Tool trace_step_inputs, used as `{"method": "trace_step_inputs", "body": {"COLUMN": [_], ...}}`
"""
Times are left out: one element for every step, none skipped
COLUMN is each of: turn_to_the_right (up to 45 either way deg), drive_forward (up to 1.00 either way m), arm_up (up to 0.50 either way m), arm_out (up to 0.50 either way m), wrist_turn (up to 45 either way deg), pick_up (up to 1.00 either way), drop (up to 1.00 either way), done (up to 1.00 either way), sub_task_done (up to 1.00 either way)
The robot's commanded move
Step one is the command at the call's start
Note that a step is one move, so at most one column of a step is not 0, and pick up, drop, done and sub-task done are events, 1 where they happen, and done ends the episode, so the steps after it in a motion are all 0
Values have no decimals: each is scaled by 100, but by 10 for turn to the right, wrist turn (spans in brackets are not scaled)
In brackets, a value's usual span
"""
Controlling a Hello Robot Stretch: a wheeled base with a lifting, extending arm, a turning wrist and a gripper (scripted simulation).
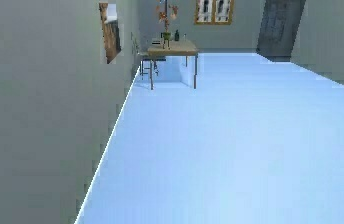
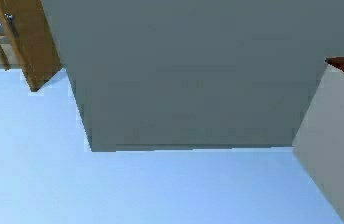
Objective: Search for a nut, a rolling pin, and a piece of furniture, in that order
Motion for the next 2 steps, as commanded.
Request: {"method": "trace_step_inputs", "body": {"turn_to_the_right": [0, 0], "drive_forward": [100, 100], "arm_up": [0, 0], "arm_out": [0, 0], "wrist_turn": [0, 0], "pick_up": [0, 0], "drop": [0, 0], "done": [0, 0], "sub_task_done": [0, 0]}}
